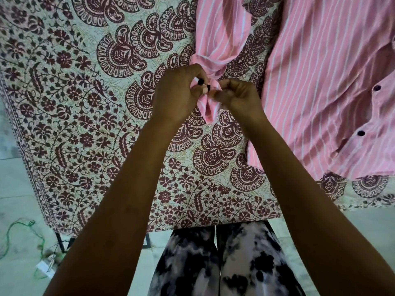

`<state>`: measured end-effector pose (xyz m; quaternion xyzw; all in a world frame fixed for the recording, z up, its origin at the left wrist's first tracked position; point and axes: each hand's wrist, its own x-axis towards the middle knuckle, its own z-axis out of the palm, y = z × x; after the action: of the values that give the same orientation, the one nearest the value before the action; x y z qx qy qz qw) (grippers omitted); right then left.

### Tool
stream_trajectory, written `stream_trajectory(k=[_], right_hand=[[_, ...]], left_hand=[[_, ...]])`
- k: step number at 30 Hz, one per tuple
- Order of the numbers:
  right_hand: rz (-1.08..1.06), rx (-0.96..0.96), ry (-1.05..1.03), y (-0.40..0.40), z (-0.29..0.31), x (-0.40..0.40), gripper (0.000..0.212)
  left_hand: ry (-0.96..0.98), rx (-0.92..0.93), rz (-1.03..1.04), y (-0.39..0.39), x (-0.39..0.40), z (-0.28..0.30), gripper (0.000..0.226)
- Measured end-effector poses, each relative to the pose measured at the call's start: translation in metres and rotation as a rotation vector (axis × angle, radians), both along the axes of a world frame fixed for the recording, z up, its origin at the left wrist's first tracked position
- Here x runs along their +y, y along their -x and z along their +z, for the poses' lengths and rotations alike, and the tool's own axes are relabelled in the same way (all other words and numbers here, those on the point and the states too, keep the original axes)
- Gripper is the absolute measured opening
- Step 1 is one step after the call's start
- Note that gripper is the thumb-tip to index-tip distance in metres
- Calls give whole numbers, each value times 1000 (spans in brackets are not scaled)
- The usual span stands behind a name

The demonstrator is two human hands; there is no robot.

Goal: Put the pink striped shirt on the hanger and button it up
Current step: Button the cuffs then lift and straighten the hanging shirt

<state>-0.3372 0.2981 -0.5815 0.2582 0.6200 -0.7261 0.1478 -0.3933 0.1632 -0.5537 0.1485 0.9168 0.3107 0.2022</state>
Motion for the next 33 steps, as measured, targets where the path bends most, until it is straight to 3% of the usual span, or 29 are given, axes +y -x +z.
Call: stream_trajectory(k=[10, 18, 21, 27, 29, 32, 33], right_hand=[[40, 30, 28, 5, -4, 6, 10], [-32, 10, -32, 10, -12, 4, 19], [-90, 12, -53, 4, -13, 1, 22], [-218, -68, 13, -13, -17, -2, 22], [-266, -89, -10, -16, -17, -5, 25], [-345, -134, -70, -15, -19, -11, 4], [-363, -152, -87, -15, -21, -12, 7]], left_hand=[[59, -3, -97, 8, 1, 0, 16], [-438, -322, 459, -28, 4, -9, 43], [-491, -416, 634, -40, 11, -8, 49], [-343, -252, 464, -44, 19, -16, 18], [-316, -207, 369, -44, 22, -15, 17], [-230, -162, 192, -46, 22, -17, 29], [-184, -140, 124, -47, 22, -17, 32]])
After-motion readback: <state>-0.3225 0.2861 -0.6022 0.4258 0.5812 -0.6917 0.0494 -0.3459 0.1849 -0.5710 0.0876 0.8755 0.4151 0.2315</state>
